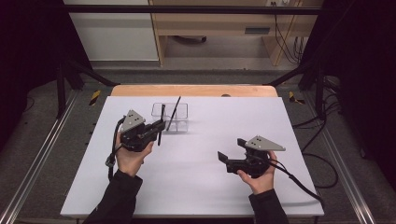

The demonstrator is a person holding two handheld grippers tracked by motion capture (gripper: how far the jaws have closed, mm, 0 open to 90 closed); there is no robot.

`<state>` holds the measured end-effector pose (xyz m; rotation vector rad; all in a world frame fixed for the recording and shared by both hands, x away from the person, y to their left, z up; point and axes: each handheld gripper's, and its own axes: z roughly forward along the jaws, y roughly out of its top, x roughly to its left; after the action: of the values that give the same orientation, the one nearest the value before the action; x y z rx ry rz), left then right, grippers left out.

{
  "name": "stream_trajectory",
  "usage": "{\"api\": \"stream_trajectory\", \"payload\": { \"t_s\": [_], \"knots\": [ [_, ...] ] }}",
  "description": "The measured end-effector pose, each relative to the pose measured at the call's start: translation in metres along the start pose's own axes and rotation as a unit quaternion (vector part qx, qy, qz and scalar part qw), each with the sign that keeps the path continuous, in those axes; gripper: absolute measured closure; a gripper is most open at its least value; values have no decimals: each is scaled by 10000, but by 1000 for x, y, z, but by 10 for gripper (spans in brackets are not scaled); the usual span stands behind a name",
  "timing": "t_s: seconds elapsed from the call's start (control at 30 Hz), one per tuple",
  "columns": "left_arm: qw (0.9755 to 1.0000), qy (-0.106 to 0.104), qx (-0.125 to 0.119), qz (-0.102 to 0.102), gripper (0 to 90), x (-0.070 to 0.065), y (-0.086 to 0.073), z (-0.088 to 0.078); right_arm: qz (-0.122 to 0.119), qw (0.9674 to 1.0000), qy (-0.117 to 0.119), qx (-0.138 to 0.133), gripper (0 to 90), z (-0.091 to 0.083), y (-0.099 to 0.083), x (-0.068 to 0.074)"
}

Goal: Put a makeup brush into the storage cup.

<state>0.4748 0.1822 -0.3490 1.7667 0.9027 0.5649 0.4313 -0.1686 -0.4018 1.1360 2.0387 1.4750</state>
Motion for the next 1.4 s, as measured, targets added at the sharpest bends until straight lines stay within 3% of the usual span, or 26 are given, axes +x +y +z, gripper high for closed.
{"api": "stream_trajectory", "payload": {
  "t_s": [0.53, 1.4],
  "knots": [
    [9999, 45, 28, 116, 831, 12, 20, 26, 124, 9999, -102, 46, 100, -8, -9, -11],
    [9997, 195, 29, -163, 831, 39, 33, 69, 181, 9997, -140, 19, 95, -12, -11, -17]
  ]
}}
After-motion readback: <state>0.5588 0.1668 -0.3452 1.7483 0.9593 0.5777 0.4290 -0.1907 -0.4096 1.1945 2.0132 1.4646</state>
